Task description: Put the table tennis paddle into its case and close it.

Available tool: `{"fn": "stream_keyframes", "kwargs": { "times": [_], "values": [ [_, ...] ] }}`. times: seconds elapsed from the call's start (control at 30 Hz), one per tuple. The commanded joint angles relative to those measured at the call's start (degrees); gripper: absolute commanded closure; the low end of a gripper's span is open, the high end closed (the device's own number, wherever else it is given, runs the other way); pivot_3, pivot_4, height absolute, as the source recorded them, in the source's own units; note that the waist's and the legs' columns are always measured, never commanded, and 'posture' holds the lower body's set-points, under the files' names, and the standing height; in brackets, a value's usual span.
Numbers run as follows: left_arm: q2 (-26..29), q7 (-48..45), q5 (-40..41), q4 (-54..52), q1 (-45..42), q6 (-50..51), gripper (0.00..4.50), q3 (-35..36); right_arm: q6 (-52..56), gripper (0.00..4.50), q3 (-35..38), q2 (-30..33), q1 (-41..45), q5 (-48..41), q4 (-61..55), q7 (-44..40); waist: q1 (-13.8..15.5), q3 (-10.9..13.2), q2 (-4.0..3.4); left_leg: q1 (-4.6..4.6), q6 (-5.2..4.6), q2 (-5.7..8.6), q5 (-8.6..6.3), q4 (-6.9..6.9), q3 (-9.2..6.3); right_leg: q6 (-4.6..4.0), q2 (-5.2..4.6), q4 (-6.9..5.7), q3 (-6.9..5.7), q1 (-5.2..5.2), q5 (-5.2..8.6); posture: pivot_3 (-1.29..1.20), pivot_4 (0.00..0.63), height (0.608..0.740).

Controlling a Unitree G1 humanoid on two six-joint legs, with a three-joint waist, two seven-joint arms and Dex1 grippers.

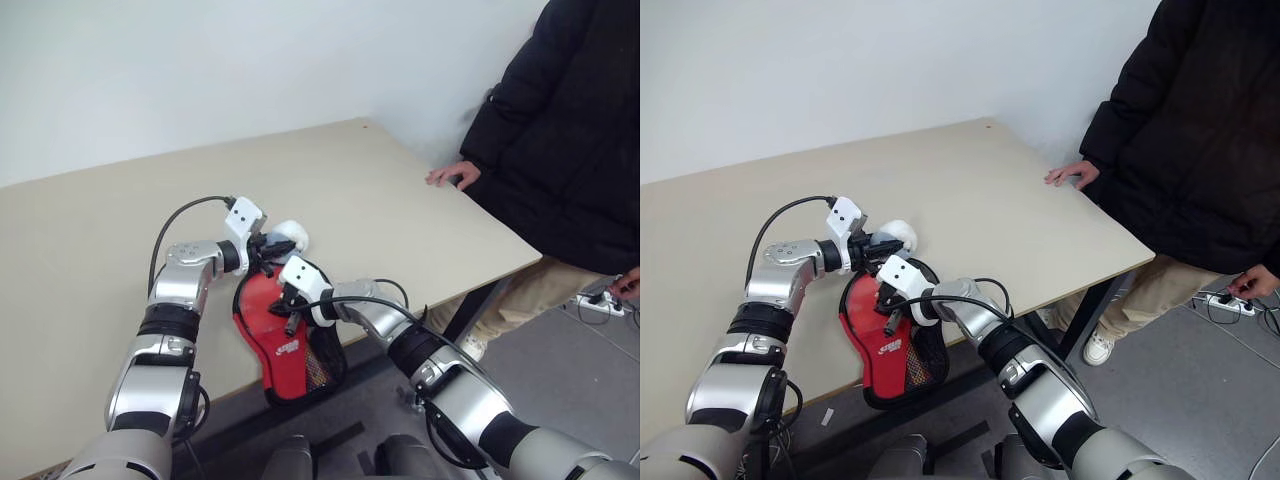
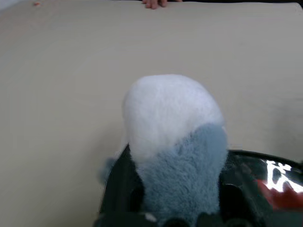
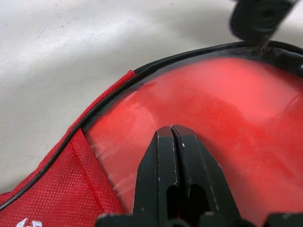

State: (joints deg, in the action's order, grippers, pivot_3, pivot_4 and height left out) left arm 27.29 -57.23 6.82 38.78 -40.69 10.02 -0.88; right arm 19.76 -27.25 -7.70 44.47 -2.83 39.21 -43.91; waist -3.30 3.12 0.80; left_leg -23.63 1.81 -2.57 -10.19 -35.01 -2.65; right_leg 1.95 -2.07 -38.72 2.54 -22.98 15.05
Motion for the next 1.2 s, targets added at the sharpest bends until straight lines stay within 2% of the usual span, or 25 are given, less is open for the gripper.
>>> {"fn": "stream_keyframes", "kwargs": {
  "times": [0.03, 0.1, 0.27, 0.47, 0.77, 1.07, 1.2],
  "values": [
    [0.8, -2.2, -0.3, -3.8, 0.4, -3.1, 1.92, -1.2, 0.9, 4.5, -0.9, -6.3, -0.2, 0.4, 2.0, -0.1, 0.0, 0.0, 0.0, 0.0, 0.0, 0.0, 0.0, 0.0, 0.0, 0.0, 0.0, 0.0, 0.0, 0.0, 0.0, 0.0, 0.0, 0.74],
    [1.1, -2.7, -0.4, -4.5, 1.2, -3.5, 1.28, -1.6, 0.9, 4.5, -0.9, -6.3, -0.1, 0.4, 2.0, -0.1, 0.0, 0.0, -0.01, 0.02, 0.0, 0.0, 0.0, -0.01, 0.0, 0.0, 0.0, 0.0, 0.01, 0.01, 0.0, 0.0, 0.0, 0.74],
    [1.7, -3.1, -0.1, -6.3, 2.8, -3.1, 0.07, -1.7, 0.8, 4.5, -0.9, -6.4, 0.0, 0.4, 2.2, -0.1, 0.0, 0.0, -0.02, 0.04, -0.01, 0.0, 0.0, -0.07, 0.0, 0.0, 0.0, -0.03, 0.01, 0.07, 0.0, 0.0, 0.0, 0.74],
    [3.3, -3.2, 0.2, -7.0, 2.9, -3.2, 0.02, -1.3, 0.5, 4.5, -0.9, -6.6, 0.4, 0.4, 2.7, -0.2, 0.0, 0.0, -0.03, 0.08, -0.01, -0.01, 0.0, -0.1, -0.01, -0.01, 0.02, -0.03, 0.02, 0.11, 0.0, 0.0, 0.0, 0.74],
    [10.0, -5.8, 2.5, -9.8, 3.9, -2.2, 0.02, 1.2, 0.2, 4.5, -1.0, -6.7, 0.6, 0.5, 3.1, -0.3, -0.1, 0.0, -0.04, 0.08, -0.01, -0.02, 0.0, -0.11, -0.01, -0.01, 0.04, -0.05, 0.03, 0.11, 0.0, 0.0, 0.0, 0.74],
    [16.8, -8.7, 8.6, -26.7, 15.8, 2.5, 0.02, 6.7, 0.3, 4.5, -1.3, -6.3, 0.4, 0.4, 2.6, -0.6, -0.8, 0.0, -0.08, 0.1, 0.0, -0.06, 0.0, -0.1, 0.0, -0.03, 0.04, -0.05, 0.06, 0.12, 0.0, 0.0, 0.0, 0.74],
    [17.3, -7.0, 10.9, -34.6, 24.0, 5.1, 0.02, 9.1, 1.0, 4.5, -1.3, -5.5, 0.1, 0.2, 1.3, -1.2, -1.1, 0.0, -0.12, 0.17, 0.01, -0.08, -0.01, -0.09, 0.02, -0.05, 0.03, -0.04, 0.08, 0.16, 0.01, 0.0, 0.0, 0.74]
  ]
}}
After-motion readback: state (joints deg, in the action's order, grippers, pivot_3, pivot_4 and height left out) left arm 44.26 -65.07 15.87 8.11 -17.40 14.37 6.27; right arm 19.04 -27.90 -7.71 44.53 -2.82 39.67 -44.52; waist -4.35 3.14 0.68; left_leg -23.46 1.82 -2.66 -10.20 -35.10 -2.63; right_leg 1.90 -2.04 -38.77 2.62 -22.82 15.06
